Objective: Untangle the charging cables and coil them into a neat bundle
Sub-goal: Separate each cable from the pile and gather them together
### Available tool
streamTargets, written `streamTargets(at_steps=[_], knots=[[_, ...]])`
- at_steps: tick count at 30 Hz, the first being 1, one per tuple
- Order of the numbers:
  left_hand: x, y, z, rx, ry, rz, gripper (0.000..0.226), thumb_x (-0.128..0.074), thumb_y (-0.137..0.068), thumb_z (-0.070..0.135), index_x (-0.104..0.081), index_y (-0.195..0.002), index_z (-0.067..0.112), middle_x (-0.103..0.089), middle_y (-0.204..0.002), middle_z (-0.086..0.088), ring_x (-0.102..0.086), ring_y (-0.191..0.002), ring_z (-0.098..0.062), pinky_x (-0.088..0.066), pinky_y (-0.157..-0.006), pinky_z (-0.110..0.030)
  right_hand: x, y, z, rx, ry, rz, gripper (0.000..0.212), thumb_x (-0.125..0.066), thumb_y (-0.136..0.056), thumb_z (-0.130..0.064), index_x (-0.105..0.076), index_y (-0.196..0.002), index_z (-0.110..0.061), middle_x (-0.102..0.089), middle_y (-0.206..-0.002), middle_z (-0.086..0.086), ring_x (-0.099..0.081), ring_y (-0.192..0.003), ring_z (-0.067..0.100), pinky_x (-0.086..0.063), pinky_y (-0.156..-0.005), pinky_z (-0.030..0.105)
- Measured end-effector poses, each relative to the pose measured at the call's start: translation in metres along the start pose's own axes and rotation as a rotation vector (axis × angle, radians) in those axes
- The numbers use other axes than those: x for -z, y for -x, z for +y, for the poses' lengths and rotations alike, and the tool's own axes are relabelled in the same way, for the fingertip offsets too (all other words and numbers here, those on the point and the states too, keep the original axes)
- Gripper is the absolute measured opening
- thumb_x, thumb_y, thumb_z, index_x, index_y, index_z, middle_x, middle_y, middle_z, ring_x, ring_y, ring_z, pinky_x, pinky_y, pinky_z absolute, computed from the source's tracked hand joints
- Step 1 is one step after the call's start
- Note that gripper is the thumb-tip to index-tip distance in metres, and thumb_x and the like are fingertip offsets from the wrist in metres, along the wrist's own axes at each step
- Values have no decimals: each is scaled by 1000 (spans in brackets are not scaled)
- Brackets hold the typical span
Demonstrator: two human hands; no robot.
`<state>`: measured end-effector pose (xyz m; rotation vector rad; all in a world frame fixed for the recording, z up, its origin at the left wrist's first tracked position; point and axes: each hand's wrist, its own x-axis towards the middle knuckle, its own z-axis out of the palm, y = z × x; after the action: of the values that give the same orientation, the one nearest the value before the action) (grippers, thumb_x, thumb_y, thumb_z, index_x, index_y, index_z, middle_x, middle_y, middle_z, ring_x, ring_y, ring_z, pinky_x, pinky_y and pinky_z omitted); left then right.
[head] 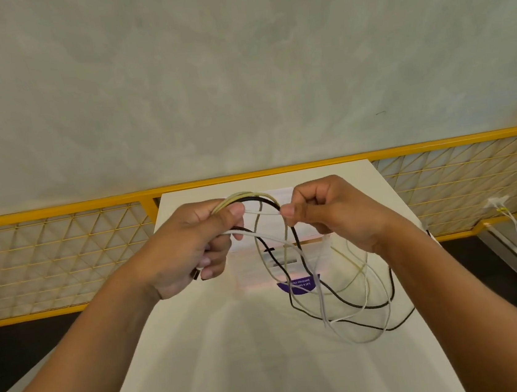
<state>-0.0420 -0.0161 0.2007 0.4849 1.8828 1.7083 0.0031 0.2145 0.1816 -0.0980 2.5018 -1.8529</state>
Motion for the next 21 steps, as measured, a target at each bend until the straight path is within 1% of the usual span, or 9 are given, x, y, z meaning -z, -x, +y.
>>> streamTargets(at_steps=[1,4,6,7,9,13,16,18,21], knots=[[0,0,1,-1,8,8,29,-58,-86,32,-54,-79,5,-36,-46,8,-22,-37,-9,-25,-40,-20,1,0,5,-11,-12,2,22,-69,-93,-19,-69,-75,-6,-47,-46,-11,-28,-49,10,-29,-50,19],[1,0,2,-4,35,28,29,-59,-86,33,-54,-78,5,-33,-46,8,-22,-37,-9,-24,-40,-20,4,-2,23,-43,-71,12,26,-72,-89,-17,-68,-64,-14,-41,-61,14,-21,-58,23,-33,-50,14],[4,0,3,-13,38,37,30,-59,-87,33,-53,-78,5,-32,-46,8,-21,-37,-9,-22,-41,-21,5,-1,36,-85,-66,15,26,-75,-82,-27,-67,-59,-20,-42,-69,17,-22,-59,23,-34,-50,15],[5,1,3,-15,37,38,30,-58,-87,32,-53,-78,5,-32,-46,8,-21,-37,-9,-22,-41,-21,7,0,43,-108,-62,18,26,-76,-80,-31,-67,-56,-22,-43,-68,16,-24,-57,19,-32,-50,18],[7,2,1,-8,30,35,29,-57,-89,31,-53,-79,4,-34,-46,8,-21,-38,-10,-23,-41,-20,10,0,58,-148,-70,29,32,-75,-84,-25,-65,-54,-22,-41,-62,11,-26,-54,14,-28,-51,22],[7,1,-5,2,49,37,28,-59,-88,31,-55,-76,6,-29,-49,5,-20,-39,-10,-24,-41,-19,14,2,87,-225,-60,55,32,-72,-91,-19,-68,-59,-20,-42,-54,-1,-28,-52,12,-26,-52,24],[8,2,-7,2,68,39,27,-60,-87,32,-59,-71,10,-26,-50,4,-21,-38,-10,-25,-40,-19,16,4,104,-277,-22,69,31,-73,-91,-23,-70,-60,-22,-44,-63,10,-28,-55,14,-26,-53,26],[10,3,-6,-2,73,35,28,-60,-87,32,-64,-65,16,-26,-50,4,-21,-38,-10,-26,-40,-19,18,7,114,-302,-13,80,29,-74,-90,-20,-69,-62,-19,-48,-65,11,-31,-55,13,-27,-52,24],[11,3,-5,2,76,39,28,-60,-86,33,-65,-62,19,-25,-51,3,-21,-38,-10,-26,-40,-20,19,10,127,-363,-21,85,27,-74,-90,-16,-65,-65,-12,-47,-54,-5,-31,-49,9,-29,-48,18]])
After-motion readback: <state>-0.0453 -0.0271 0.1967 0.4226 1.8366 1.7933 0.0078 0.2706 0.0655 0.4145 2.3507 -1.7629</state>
